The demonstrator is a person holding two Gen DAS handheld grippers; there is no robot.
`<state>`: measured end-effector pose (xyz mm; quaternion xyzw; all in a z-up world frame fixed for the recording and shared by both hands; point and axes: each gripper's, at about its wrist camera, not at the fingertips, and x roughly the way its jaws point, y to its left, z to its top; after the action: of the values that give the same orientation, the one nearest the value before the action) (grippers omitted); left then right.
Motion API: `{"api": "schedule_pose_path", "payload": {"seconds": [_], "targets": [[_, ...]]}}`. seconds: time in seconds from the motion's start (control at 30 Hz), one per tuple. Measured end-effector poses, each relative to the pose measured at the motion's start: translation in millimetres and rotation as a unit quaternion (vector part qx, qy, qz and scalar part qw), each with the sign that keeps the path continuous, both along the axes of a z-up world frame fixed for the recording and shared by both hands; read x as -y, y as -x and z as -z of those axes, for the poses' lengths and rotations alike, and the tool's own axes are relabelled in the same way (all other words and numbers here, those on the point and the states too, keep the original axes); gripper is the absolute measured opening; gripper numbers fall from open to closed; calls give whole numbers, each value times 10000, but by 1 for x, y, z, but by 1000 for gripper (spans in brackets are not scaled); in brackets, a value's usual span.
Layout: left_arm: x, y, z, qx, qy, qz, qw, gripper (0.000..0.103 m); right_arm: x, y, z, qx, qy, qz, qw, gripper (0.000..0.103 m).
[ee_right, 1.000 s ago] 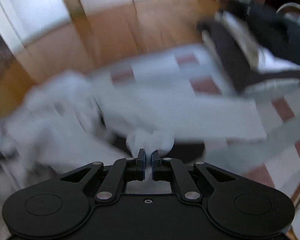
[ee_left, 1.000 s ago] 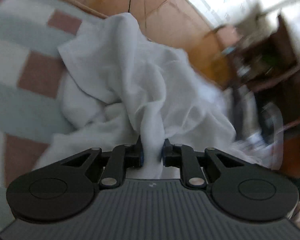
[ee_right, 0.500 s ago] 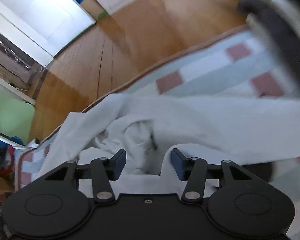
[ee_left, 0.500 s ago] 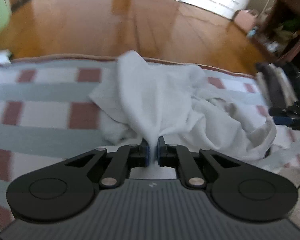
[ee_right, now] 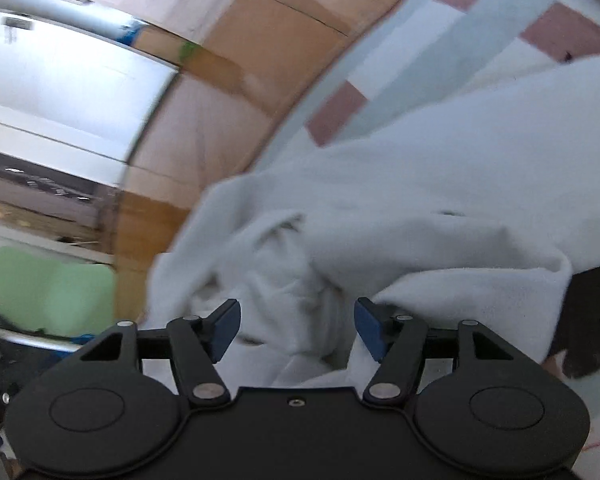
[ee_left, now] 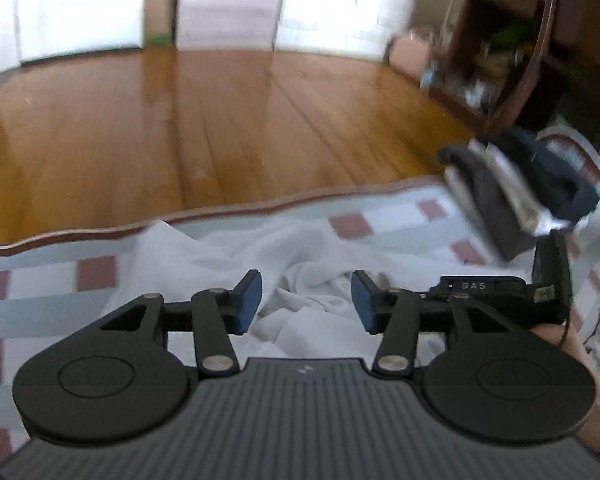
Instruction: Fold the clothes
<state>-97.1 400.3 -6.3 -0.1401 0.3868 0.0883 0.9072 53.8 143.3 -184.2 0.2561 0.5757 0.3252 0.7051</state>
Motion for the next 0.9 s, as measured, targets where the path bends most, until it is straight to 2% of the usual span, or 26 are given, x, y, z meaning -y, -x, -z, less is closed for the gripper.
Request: {"api": "schedule_pose_path", "payload": {"seconds": [0.07, 0.1, 0.17, 0.23, 0.3, 0.33, 0.37, 0.43, 0.5, 0.57, 0.63, 0.67, 0.7, 0.73, 0.77, 0.8, 0.87, 0.9], "targets": [[0, -40, 23, -404, 30, 203, 9990, 50, -14, -2, 12, -255, -86, -253, 9993, 67], [2, -59, 33, -592, -47, 362, 9976, 50, -20, -3, 18, -385, -134, -383, 9984, 61], [17, -90, 54, -1040, -361, 993, 9889, 47, -35, 5, 17, -139, 98, -778, 9968, 20], [36, -111, 69, -1382, -902, 1347, 9770, 45, -43, 14, 5, 461, 509, -852, 9940, 14], [44, -130, 83, -1553, -1297, 1466, 9683, 47, -51, 23, -6, 1068, 921, -913, 9858, 12], [44, -138, 90, -1638, -1366, 1463, 9660, 48, -50, 24, -12, 1373, 1191, -805, 9800, 12], [43, -146, 96, -1729, -1382, 1438, 9645, 50, -46, 21, -12, 1351, 1174, -674, 9815, 11], [35, -158, 107, -1866, -1139, 1441, 9651, 50, -35, 16, -12, 1274, 1109, -412, 9848, 10], [27, -170, 118, -1991, -841, 1454, 9655, 56, -28, 10, -10, 1110, 976, -212, 9888, 9], [25, -179, 130, -2253, -622, 1399, 9622, 62, -24, 6, -7, 929, 809, -125, 9923, 9], [24, -188, 142, -2499, -445, 1238, 9593, 63, -24, 5, -7, 911, 733, -149, 9930, 9], [22, -189, 145, -2510, -325, 1083, 9614, 55, -25, 3, -9, 919, 674, -185, 9933, 9], [19, -189, 146, -2417, -148, 982, 9653, 24, -22, 7, -11, 936, 632, -192, 9934, 9], [18, -187, 144, -2304, -53, 927, 9687, 13, -19, 10, -14, 954, 592, -197, 9935, 9], [18, -185, 142, -2198, -5, 885, 9715, 10, -17, 9, -14, 943, 505, -169, 9941, 9], [19, -181, 135, -2034, -120, 872, 9751, 8, -14, 8, -14, 930, 416, -140, 9947, 10], [26, -171, 116, -1585, -596, 892, 9815, 7, -10, 6, -15, 904, 237, -82, 9956, 16], [31, -163, 100, -1213, -922, 939, 9839, 7, -7, 4, -15, 853, 150, -23, 9962, 17]]}}
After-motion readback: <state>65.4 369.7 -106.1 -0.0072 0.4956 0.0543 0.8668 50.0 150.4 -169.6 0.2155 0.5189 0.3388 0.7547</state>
